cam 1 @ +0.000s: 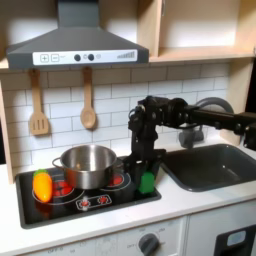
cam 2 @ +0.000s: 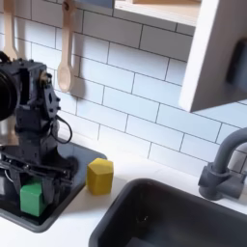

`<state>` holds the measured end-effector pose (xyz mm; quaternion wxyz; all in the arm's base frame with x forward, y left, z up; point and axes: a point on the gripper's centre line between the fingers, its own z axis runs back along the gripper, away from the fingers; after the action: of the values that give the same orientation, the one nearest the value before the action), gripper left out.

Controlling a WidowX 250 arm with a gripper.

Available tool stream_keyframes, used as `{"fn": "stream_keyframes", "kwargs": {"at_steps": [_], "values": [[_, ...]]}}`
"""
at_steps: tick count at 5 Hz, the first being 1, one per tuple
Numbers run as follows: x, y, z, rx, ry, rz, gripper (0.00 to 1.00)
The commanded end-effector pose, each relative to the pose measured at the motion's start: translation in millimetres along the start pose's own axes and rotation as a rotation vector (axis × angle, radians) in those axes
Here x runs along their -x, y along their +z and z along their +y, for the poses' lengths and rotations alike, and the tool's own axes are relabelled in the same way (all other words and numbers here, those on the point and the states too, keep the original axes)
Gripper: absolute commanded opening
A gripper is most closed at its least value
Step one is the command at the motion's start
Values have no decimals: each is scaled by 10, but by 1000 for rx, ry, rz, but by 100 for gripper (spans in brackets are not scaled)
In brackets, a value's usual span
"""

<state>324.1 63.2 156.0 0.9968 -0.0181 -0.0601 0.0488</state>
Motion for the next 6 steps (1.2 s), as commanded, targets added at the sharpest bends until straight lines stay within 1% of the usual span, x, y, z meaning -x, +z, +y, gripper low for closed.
{"fn": "stream_keyframes", "kwargs": {"at_steps": [1, 2, 3, 4, 5, 6], "values": [[65, 56, -124, 53, -15, 3, 0], [90, 83, -185, 65, -22, -7, 0], [160, 84, -377, 61, -82, -10, 0], [196, 62, -487, 59, -110, -16, 0], [213, 26, -559, 56, -129, -17, 0], [196, 4, -564, 38, -134, -31, 0]]}}
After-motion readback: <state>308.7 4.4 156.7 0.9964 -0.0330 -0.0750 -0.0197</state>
